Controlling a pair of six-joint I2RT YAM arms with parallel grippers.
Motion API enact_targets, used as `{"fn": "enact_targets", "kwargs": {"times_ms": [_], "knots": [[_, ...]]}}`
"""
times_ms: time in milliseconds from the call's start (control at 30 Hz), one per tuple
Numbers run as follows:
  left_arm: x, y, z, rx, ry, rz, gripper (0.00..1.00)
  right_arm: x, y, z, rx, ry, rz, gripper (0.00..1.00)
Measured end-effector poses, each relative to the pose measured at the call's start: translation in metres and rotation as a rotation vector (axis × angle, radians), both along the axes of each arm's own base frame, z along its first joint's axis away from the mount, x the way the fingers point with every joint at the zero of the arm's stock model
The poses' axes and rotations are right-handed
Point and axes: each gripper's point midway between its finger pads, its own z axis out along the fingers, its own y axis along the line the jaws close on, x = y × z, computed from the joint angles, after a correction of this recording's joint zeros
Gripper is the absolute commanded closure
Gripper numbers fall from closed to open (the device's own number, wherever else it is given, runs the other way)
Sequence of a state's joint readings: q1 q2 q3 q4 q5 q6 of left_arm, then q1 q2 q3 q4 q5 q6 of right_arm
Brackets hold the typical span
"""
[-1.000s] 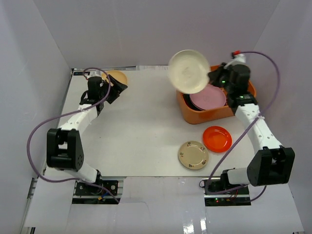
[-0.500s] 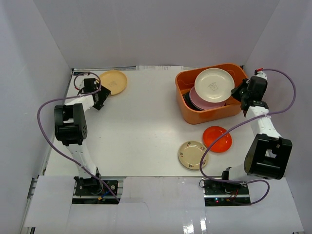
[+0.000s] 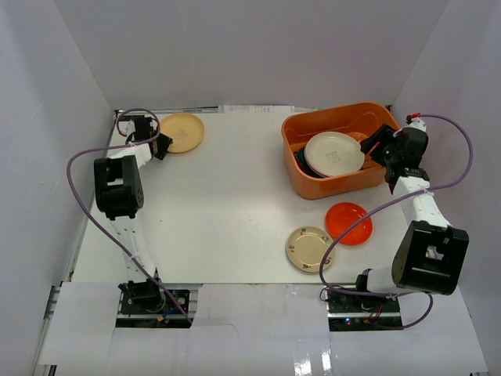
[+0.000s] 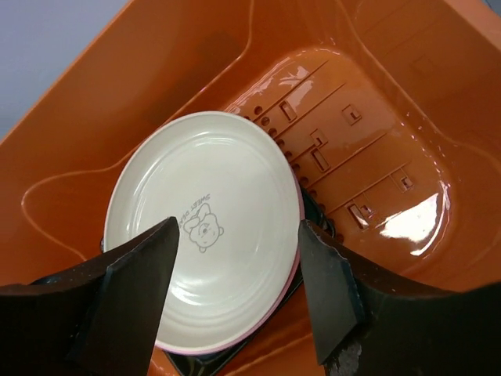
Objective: Place the plates into the plastic bin on the countertop
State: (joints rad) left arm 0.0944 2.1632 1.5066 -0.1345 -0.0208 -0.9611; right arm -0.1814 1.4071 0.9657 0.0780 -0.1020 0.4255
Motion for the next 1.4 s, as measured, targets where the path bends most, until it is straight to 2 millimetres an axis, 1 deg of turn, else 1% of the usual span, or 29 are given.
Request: {"fn": "enact_targets", "kwargs": {"times_ms": [67,100,167,200,233,300,333,367,400,433,467,500,567,633,667,733,800,867,900,967,1067,1100,1167,1200,1267,1333,1400], "knots": [[0.003,0.001,-0.005,0.003,0.007,0.002,0.68,-0.007,0.004,0.005,0.003,-0.011,0.011,0.31],[0.002,0.002,-0.009,0.002,0.014,0.005,0.80,-0.010,0.007,0.010,0.003,-0.022,0.019,0.30],[0.001,0.003,-0.011,0.004,0.023,0.010,0.91,-0.015,0.013,0.024,0.003,-0.059,0.039,0.28],[0.000,0.003,-0.012,0.006,0.024,0.010,1.00,-0.017,0.019,0.034,-0.001,-0.083,0.053,0.24],[0.000,0.003,-0.011,0.008,0.024,0.005,1.00,-0.019,0.026,0.042,-0.003,-0.106,0.072,0.14],[-0.004,0.003,-0.011,0.014,0.028,0.004,1.00,-0.024,0.053,0.060,-0.020,-0.152,0.144,0.04],[-0.007,0.003,-0.010,0.014,0.029,0.002,1.00,-0.027,0.076,0.069,-0.032,-0.173,0.206,0.01],[-0.013,0.001,-0.011,0.016,0.035,-0.007,1.00,-0.030,0.100,0.076,-0.043,-0.185,0.273,0.04],[-0.020,0.000,-0.010,0.016,0.044,-0.018,1.00,-0.033,0.132,0.084,-0.055,-0.203,0.361,0.07],[-0.031,-0.003,-0.009,0.021,0.056,-0.034,1.00,-0.039,0.166,0.093,-0.066,-0.225,0.456,0.09],[-0.039,-0.006,-0.007,0.018,0.063,-0.048,1.00,-0.044,0.192,0.100,-0.072,-0.242,0.530,0.10],[-0.053,-0.011,-0.004,0.017,0.074,-0.071,1.00,-0.054,0.225,0.108,-0.079,-0.260,0.620,0.10],[-0.077,-0.026,0.008,0.009,0.073,-0.120,1.00,-0.069,0.271,0.116,-0.090,-0.286,0.742,0.10],[-0.103,-0.050,0.030,0.006,0.039,-0.188,1.00,-0.079,0.302,0.119,-0.103,-0.297,0.822,0.10],[-0.116,-0.066,0.045,0.002,0.007,-0.231,1.00,-0.081,0.316,0.118,-0.113,-0.295,0.849,0.10],[-0.143,-0.102,0.075,-0.006,-0.076,-0.332,1.00,-0.083,0.335,0.111,-0.134,-0.274,0.884,0.10],[-0.171,-0.136,0.101,-0.018,-0.159,-0.441,1.00,-0.082,0.348,0.098,-0.158,-0.240,0.899,0.10],[-0.196,-0.160,0.119,-0.032,-0.222,-0.529,1.00,-0.081,0.355,0.080,-0.186,-0.191,0.904,0.10],[-0.205,-0.166,0.124,-0.037,-0.244,-0.553,1.00,-0.081,0.356,0.071,-0.199,-0.165,0.901,0.10],[-0.223,-0.171,0.127,-0.038,-0.264,-0.585,1.00,-0.080,0.354,0.053,-0.229,-0.114,0.885,0.07],[-0.240,-0.175,0.124,-0.031,-0.268,-0.618,1.00,-0.078,0.347,0.041,-0.267,-0.073,0.844,0.01],[-0.243,-0.176,0.123,-0.027,-0.268,-0.626,1.00,-0.076,0.344,0.040,-0.276,-0.070,0.830,0.20],[-0.249,-0.177,0.123,-0.018,-0.267,-0.642,1.00,-0.075,0.342,0.038,-0.291,-0.072,0.817,0.46],[-0.251,-0.177,0.124,-0.015,-0.272,-0.647,1.00,-0.076,0.340,0.034,-0.292,-0.062,0.811,0.63],[-0.255,-0.178,0.125,-0.012,-0.280,-0.661,1.00,-0.079,0.338,0.025,-0.290,-0.040,0.807,0.67],[-0.256,-0.179,0.126,-0.007,-0.282,-0.671,1.00,-0.081,0.337,0.020,-0.285,-0.025,0.807,0.76],[-0.257,-0.179,0.126,-0.005,-0.282,-0.677,1.00,-0.082,0.340,0.020,-0.281,-0.026,0.814,0.92]]}}
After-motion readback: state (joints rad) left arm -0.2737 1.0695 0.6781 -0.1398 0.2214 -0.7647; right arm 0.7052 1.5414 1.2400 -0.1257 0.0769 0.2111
